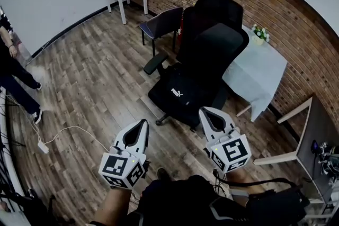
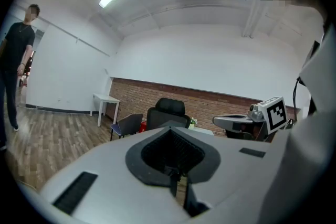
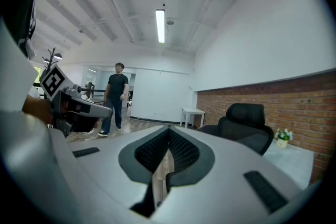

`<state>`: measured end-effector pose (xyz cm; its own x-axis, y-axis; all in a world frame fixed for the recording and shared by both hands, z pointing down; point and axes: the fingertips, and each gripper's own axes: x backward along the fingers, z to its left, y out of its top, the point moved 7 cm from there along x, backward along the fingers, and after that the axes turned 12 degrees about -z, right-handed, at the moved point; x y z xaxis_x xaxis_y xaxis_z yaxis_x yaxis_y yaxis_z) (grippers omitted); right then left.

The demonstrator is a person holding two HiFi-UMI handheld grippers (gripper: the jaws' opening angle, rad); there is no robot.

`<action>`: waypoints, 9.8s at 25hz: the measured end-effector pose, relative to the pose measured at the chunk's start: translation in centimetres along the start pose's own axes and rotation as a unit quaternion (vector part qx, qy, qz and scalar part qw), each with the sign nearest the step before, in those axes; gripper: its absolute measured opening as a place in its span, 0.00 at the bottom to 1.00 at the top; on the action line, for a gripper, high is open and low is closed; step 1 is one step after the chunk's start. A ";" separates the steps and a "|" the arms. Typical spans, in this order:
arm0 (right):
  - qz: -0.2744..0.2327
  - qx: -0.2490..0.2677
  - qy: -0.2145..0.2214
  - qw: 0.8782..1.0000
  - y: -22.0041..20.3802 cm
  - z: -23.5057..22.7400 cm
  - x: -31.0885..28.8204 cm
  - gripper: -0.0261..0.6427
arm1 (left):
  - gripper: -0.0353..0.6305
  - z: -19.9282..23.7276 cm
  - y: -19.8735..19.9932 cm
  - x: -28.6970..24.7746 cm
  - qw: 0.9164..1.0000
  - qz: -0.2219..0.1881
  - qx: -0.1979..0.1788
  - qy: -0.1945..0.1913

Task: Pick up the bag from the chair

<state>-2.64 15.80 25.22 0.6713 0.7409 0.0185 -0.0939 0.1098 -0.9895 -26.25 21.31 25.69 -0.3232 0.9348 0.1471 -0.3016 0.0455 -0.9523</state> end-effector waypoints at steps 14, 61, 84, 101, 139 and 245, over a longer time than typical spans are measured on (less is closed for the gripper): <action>0.009 -0.007 -0.041 0.999 -0.3 -1.6 -2.4 0.06 | 0.06 2.5 -0.9 -5.8 0.997 0.022 0.006 -0.072; 0.083 -0.064 -0.048 0.993 -11.1 -29.3 -17.9 0.06 | 0.06 5.3 -9.0 -44.8 0.946 0.163 -0.051 -0.276; 0.250 -0.127 -0.065 0.958 -23.8 -33.8 -24.2 0.31 | 0.06 12.8 -19.9 -57.6 0.849 0.264 -0.063 -0.453; 0.377 -0.207 0.006 0.903 -42.0 -32.5 -26.6 0.58 | 0.07 17.7 -35.7 -61.6 0.776 0.363 -0.117 -0.502; 0.489 -0.209 0.093 0.841 -64.6 -31.6 -28.7 0.70 | 0.77 21.3 -61.6 -62.1 0.485 0.573 -0.246 -0.613; 0.431 0.052 0.012 0.901 -15.6 -29.7 -25.9 0.14 | 0.13 12.0 -13.9 -55.1 0.675 0.277 -0.422 -0.538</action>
<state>3.23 -24.77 35.94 0.3321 0.5665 -0.7542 -0.6552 -0.4366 -0.6165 -15.01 -35.05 33.99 -0.7778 0.1139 -0.6181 0.6047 0.4036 -0.6866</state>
